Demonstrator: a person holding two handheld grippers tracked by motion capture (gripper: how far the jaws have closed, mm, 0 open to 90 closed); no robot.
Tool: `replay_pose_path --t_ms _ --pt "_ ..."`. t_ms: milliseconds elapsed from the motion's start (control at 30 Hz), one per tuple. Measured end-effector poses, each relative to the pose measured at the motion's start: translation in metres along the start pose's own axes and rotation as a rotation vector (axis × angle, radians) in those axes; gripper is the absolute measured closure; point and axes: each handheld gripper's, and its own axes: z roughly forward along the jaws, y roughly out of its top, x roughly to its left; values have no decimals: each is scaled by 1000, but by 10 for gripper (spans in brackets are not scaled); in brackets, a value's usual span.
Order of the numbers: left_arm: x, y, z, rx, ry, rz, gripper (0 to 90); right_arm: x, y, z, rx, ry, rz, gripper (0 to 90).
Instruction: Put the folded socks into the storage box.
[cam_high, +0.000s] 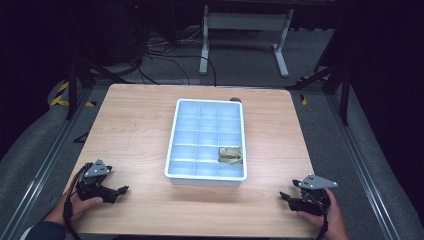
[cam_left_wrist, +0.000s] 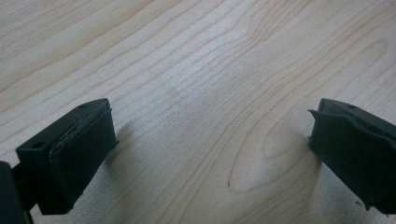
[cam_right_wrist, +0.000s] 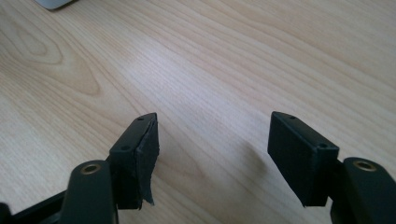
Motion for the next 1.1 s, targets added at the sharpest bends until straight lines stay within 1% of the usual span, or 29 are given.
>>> replay_pose_path --t_ms 67,200,267,300,467,567,733,767,833,867,933,1100 --pt "0 0 0 0 0 0 5 -1 -6 -1 -7 3 25 336" --pt "0 0 0 0 1 0 5 -4 -16 -3 -45 16 72 331" --pt "0 0 0 0 1 0 5 -3 -20 -5 -67 5 87 327" --pt "0 0 0 0 1 0 5 -3 -20 -5 -66 0 83 324" --pt "0 0 0 2 -2 0 4 -3 -21 -5 -65 -4 93 318" --pt "0 0 0 7 -4 2 3 -3 -21 -5 -64 -16 103 315" --pt "0 0 0 1 -1 -3 3 -3 -21 -5 -62 -25 115 315" --pt "1 1 0 -2 2 9 2 -3 -21 -5 -63 -27 117 315" --pt "0 0 1 -1 -5 -3 1 -3 -21 -5 -63 -34 120 315" --pt "2 1 1 -5 6 15 1 -3 -21 -5 -63 -35 121 315" --pt "0 0 1 -2 -3 -6 3 -3 -21 -5 -63 -36 122 315" --pt "0 0 1 -2 -4 -5 3 -4 -21 -5 -63 -39 124 315"
